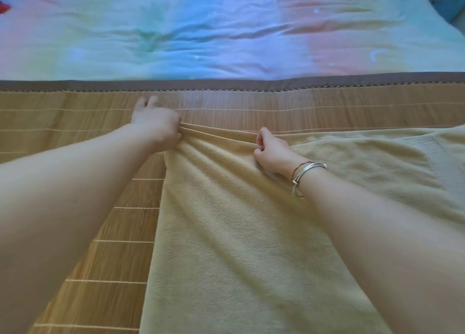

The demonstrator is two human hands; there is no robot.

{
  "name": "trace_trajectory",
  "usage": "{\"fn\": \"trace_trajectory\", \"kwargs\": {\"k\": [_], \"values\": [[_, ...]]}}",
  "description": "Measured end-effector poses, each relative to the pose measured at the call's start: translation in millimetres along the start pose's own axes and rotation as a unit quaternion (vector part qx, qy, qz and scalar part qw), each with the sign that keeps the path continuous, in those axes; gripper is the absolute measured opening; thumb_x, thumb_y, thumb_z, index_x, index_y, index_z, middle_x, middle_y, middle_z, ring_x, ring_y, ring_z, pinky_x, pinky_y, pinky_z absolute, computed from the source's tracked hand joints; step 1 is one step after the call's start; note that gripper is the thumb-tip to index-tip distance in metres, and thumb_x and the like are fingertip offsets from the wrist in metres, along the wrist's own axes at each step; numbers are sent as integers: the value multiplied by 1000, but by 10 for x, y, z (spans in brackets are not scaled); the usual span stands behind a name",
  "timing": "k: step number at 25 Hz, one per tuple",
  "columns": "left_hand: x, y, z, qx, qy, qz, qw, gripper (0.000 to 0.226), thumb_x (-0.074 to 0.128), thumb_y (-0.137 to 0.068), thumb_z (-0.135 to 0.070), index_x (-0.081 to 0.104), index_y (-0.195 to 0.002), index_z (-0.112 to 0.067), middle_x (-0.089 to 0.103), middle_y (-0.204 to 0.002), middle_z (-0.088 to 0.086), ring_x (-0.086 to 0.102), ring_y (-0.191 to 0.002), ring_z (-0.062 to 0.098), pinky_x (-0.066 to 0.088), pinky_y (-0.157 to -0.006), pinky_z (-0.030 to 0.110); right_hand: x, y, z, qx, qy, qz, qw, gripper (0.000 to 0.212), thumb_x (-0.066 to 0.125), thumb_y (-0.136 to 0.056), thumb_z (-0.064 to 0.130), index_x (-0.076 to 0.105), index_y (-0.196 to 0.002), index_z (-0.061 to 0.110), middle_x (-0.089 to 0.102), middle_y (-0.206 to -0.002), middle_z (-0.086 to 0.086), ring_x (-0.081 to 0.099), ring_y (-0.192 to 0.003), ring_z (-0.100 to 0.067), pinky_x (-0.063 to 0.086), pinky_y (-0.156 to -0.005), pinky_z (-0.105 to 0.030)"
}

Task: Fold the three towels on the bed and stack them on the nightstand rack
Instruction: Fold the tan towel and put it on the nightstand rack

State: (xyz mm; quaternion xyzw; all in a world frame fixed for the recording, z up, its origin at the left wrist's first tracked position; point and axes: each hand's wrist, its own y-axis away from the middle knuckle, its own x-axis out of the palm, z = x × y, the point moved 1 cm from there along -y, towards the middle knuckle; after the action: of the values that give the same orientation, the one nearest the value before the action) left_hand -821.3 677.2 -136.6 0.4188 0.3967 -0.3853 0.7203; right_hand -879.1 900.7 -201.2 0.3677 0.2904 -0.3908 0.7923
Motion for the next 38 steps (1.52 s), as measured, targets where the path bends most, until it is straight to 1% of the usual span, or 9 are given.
{"fn": "trace_trajectory", "kwargs": {"k": [4,8,12,15,18,27,31,35,38], "values": [[253,-50,-112,-102,260,-4,960,22,45,-90,-10,54,-109,-17,57,-123,12,41,-123,34,34,-99,45,-105,-60,97,-16,126,-209,970,20,45,-95,10,45,-115,13,63,-93,-11,59,-82,-31,40,-63,-34],[454,57,-303,-108,493,-68,860,68,50,-82,0,26,-142,-19,20,-152,4,37,-130,33,34,-109,43,21,-111,5,-16,181,-191,965,38,50,-94,16,39,-130,12,57,-118,-14,54,-111,-34,42,-86,-41],[596,493,-675,-14,362,-187,913,65,48,-92,-18,18,-150,-17,4,-161,-1,13,-146,24,13,-119,45,52,220,-144,-108,64,-215,968,31,48,-91,15,46,-122,12,53,-116,-7,48,-110,-24,38,-97,-39],[542,838,-1290,95,298,-98,945,59,33,-100,-39,11,-153,-22,-8,-161,-5,-5,-149,19,3,-121,42,-125,657,-480,-137,20,-275,951,28,49,-85,4,54,-112,10,57,-109,-6,52,-103,-24,40,-90,-38],[310,894,-1938,146,295,-16,944,62,23,-101,-45,2,-154,-19,-15,-160,-4,-13,-148,20,-3,-121,42,-613,911,-1156,-30,82,-305,948,32,48,-83,2,56,-113,11,58,-112,-11,51,-104,-30,40,-89,-42],[217,422,-2473,47,379,2,924,72,23,-99,-50,-17,-151,-21,-24,-158,-4,-20,-146,15,-12,-118,40,-1494,637,-1980,4,278,-154,948,36,47,-93,16,51,-128,25,52,-131,-4,39,-120,-29,32,-98,-41],[281,385,-2472,29,409,-3,912,76,22,-97,-54,-20,-149,-18,-25,-158,-4,-22,-145,12,-12,-119,38,-1614,454,-2007,-21,326,-235,915,15,52,-91,18,56,-106,16,58,-111,-8,46,-110,-31,33,-88,-41],[303,383,-2504,46,387,2,921,81,16,-88,-71,-23,-148,-32,-31,-155,-7,-27,-143,14,-14,-117,40,-1753,357,-2146,48,278,-299,912,21,55,-92,23,53,-110,12,53,-116,-13,48,-111,-33,37,-88,-42],[292,363,-2522,30,330,15,943,84,14,-81,-80,-20,-147,-42,-32,-155,-5,-28,-143,20,-13,-116,43,-1759,448,-2265,-19,117,-289,950,23,56,-91,24,54,-109,9,52,-115,-12,53,-104,-29,45,-88,-43]]}}
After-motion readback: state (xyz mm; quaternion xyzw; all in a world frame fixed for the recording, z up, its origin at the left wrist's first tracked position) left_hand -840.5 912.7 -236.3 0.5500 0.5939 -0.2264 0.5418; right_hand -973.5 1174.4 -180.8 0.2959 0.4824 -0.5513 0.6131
